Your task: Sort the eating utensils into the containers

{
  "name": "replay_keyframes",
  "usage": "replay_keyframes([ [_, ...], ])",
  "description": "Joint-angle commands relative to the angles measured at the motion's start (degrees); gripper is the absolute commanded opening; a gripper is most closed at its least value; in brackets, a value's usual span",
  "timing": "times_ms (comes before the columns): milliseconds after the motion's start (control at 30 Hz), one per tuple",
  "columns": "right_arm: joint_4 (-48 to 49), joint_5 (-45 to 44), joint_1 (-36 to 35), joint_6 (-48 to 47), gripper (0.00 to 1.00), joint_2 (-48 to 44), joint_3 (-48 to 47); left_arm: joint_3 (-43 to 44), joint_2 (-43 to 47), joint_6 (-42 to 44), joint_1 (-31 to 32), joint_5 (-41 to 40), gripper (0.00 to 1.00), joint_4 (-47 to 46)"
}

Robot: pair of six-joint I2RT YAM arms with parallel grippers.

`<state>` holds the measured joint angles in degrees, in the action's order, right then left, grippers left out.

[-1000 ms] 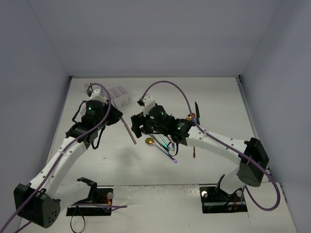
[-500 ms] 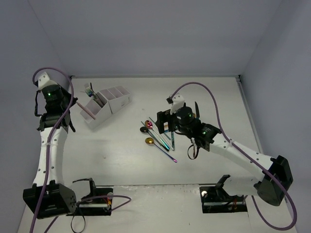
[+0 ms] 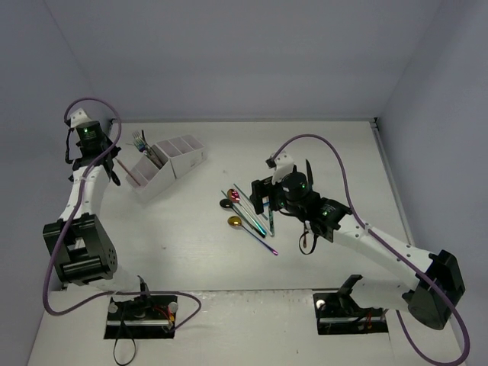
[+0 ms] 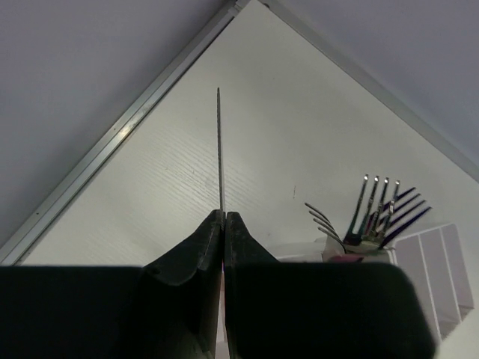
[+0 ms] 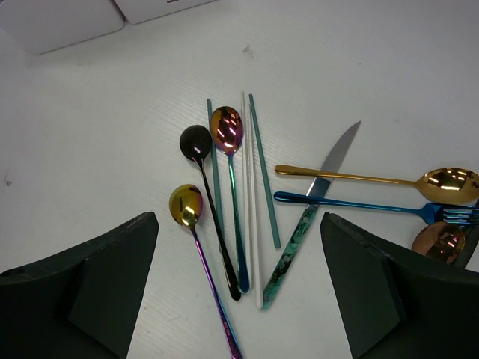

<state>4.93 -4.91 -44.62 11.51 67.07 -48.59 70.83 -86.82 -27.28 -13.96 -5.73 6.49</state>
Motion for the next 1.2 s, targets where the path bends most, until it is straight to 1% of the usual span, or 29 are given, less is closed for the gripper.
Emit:
replay_keyframes([
  [0,3.0,-1.4,0.8,-0.8,0.88,-1.1,0.1,3.3,-2.8,2.6,-0.1,1.3,0.00,-8.5],
  [267,3.0,-2.0,1.0,0.0,0.88,-0.2,1.2,0.8,-6.9,3.8,0.2,4.0,0.00,-11.7],
  [433,3.1,-2.7,1.3,0.4,0.88,0.4,1.6,0.7,-9.1,5.3,0.9,5.5,0.00,-11.0],
  [467,3.0,-2.8,1.3,0.4,0.88,0.7,1.7,0.7,-9.3,5.3,1.0,5.2,0.01,-10.8],
  [500,3.0,-3.0,1.3,0.5,0.88,0.9,1.8,0.7,-9.4,5.2,1.1,5.0,0.04,-10.5],
  [567,3.0,-3.3,1.5,0.7,0.88,1.1,2.2,0.4,-9.4,4.8,1.1,4.3,0.16,-9.8],
  [667,3.0,-3.7,1.7,1.2,0.88,1.1,2.6,-0.4,-8.6,4.3,1.1,3.7,0.32,-9.4],
  [733,3.0,-3.6,1.7,1.4,0.88,0.9,2.8,-0.5,-7.8,4.0,1.0,3.1,0.38,-8.8],
  [767,2.9,-3.8,1.7,1.5,0.88,0.7,2.9,-0.5,-7.3,3.9,1.1,2.8,0.45,-8.6],
  [900,2.5,-5.3,1.9,2.3,0.88,-0.2,2.8,0.3,-4.7,3.3,1.1,1.2,0.62,-5.8],
  [933,1.9,-5.9,2.1,2.7,0.88,-0.5,2.6,1.2,-3.3,3.2,1.1,0.5,0.67,-2.9],
  [1067,-1.4,-9.2,4.1,5.6,0.88,0.7,1.8,3.2,2.0,2.7,1.1,-1.8,0.77,4.6],
  [1167,-3.9,-9.6,6.7,7.9,0.88,2.7,1.6,4.0,6.3,1.6,1.2,-1.0,0.81,11.0],
])
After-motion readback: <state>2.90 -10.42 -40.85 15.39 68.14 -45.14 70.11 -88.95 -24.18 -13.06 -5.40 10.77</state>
